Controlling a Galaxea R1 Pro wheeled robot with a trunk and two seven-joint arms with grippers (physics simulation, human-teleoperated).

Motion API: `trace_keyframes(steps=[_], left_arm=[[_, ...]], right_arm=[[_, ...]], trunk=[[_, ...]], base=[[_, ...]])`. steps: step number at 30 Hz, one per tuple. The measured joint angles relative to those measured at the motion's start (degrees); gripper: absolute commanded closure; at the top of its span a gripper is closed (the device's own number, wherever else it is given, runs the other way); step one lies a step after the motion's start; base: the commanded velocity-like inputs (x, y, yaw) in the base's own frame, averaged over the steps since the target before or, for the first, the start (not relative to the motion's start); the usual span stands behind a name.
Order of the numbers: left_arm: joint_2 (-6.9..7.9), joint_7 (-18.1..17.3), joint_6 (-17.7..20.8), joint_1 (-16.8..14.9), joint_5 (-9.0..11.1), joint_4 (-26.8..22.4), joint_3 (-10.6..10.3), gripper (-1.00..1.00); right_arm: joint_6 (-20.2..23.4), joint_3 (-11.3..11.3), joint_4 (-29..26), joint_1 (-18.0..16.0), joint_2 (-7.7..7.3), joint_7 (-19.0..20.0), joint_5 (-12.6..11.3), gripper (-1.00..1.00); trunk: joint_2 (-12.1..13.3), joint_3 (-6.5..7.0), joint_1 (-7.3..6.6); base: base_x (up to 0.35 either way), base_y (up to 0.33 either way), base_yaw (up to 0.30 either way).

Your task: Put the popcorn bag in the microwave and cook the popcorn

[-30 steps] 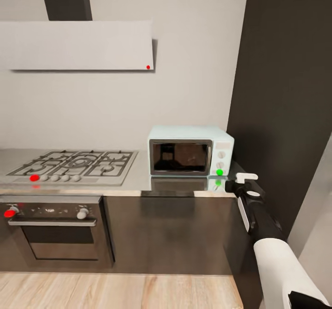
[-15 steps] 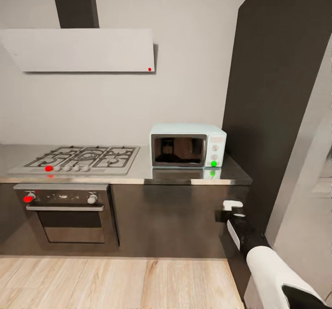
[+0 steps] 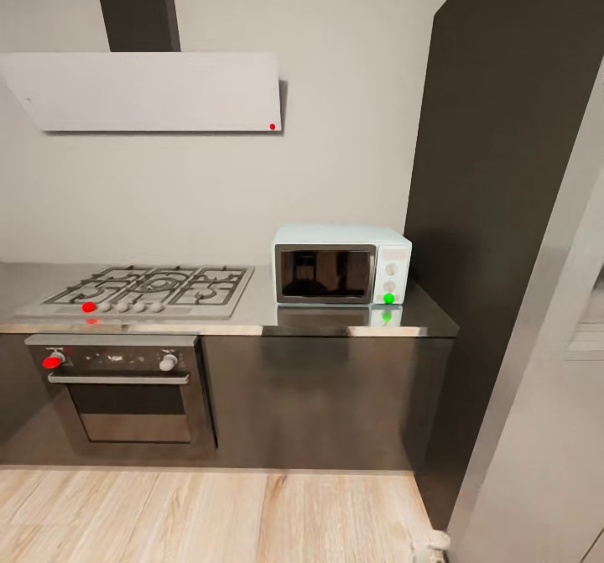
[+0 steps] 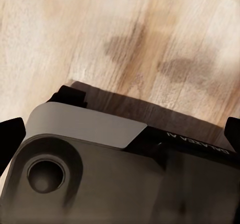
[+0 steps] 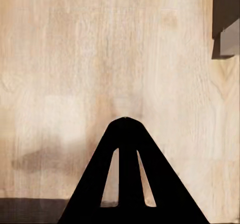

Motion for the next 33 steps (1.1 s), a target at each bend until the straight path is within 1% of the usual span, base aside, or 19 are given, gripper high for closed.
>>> trace_keyframes(steps=[1, 3, 4, 8, 10, 14, 15, 16, 17, 33], left_arm=[[0.03, -0.01, 0.0, 0.0, 0.0, 0.0, 0.0, -1.0], [0.14, -0.04, 0.0, 0.04, 0.01, 0.0, 0.0, -1.0], [0.16, -0.01, 0.01, 0.04, 0.05, 0.01, 0.0, -1.0], [0.22, 0.03, 0.01, 0.04, 0.08, 0.01, 0.01, -1.0], [0.25, 0.08, 0.01, 0.05, 0.09, 0.0, 0.01, -1.0], [0.3, 0.02, 0.04, 0.04, 0.09, 0.0, -0.06, -1.0], [0.37, 0.02, 0.06, 0.04, 0.05, 0.01, -0.07, -1.0], [0.73, 0.01, 0.07, 0.04, 0.04, 0.01, -0.08, -1.0], [2.32, 0.79, -0.26, 0.03, -3.65, -0.59, -0.15, -1.0], [2.46, 0.81, -0.25, 0.04, -3.79, -0.62, -0.18, -1.0]], right_arm=[[-1.49, 0.01, 0.0, 2.89, -0.06, 0.0, -0.01, 1.0], [-3.73, 0.01, 0.0, 10.0, -0.63, -0.02, -0.08, 1.0], [-4.47, -0.02, 0.01, 11.62, -0.85, 0.0, -0.09, 1.0], [-6.74, -0.06, 0.06, 13.62, -2.16, -0.03, -0.39, 1.0], [-7.13, -0.13, 0.09, 16.0, -3.02, -0.03, -0.56, 1.0], [-7.22, -0.31, 0.11, 19.91, -3.27, 0.02, -0.67, 1.0], [-7.21, -0.32, 0.09, 20.22, -3.2, 0.03, -0.66, 1.0], [-7.19, -0.35, 0.09, 20.51, -3.21, 0.04, -0.67, 1.0], [-7.38, -0.43, -0.15, 20.7, -2.25, 0.05, -0.14, 1.0], [-7.36, -0.5, -0.16, 20.71, -2.2, 0.05, -0.15, 1.0]], trunk=[[0.0, 0.01, 0.0], [0.0, 0.0, 0.0], [0.0, 0.0, 0.0], [0.0, 0.01, 0.0], [0.0, 0.0, 0.0], [0.0, 0.0, 0.0], [0.0, 0.01, 0.0], [0.0, 0.01, 0.0], [0.0, 0.01, 0.0], [0.0, 0.01, 0.0]], base=[[0.0, 0.0, 0.0], [0.0, 0.0, 0.0], [0.0, 0.0, 0.0], [0.0, 0.0, 0.0], [0.0, 0.0, 0.0], [0.0, 0.0, 0.0], [0.0, 0.0, 0.0], [0.0, 0.0, 0.0], [0.0, 0.0, 0.0], [0.0, 0.0, 0.0]])
